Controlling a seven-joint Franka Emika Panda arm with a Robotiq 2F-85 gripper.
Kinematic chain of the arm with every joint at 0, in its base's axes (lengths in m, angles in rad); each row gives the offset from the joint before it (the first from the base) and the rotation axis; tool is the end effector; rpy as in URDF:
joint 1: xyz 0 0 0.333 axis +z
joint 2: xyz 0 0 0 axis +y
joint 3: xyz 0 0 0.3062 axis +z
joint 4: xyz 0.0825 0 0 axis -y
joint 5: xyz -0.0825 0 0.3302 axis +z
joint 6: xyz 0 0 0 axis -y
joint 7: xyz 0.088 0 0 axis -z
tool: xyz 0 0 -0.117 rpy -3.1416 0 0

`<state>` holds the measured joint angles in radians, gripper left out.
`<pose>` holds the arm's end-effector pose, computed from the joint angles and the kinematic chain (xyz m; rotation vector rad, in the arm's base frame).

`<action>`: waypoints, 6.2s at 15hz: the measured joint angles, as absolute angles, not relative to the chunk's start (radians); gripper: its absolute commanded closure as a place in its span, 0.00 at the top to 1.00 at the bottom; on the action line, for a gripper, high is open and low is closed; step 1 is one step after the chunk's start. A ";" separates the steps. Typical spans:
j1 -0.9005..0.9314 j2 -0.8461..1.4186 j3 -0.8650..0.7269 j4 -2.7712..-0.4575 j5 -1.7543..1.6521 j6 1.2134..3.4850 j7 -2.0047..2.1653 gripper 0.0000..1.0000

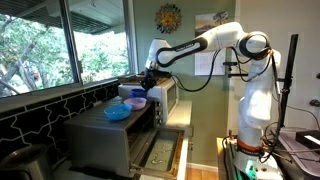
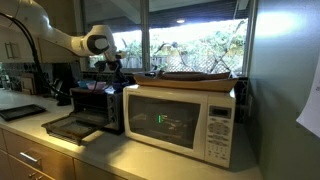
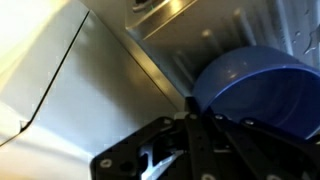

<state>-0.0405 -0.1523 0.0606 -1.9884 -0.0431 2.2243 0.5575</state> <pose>0.5011 0.0102 0.5661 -2.9204 0.7719 -0.5896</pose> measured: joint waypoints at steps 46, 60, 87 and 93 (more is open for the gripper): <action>0.062 -0.173 0.215 -1.883 -0.360 2.172 0.728 0.01; 0.061 -0.261 0.210 -2.036 -0.359 2.381 0.651 0.01; 0.057 -0.294 0.213 -2.130 -0.275 2.594 0.524 0.01; 0.057 -0.296 0.213 -2.137 -0.243 2.624 0.496 0.01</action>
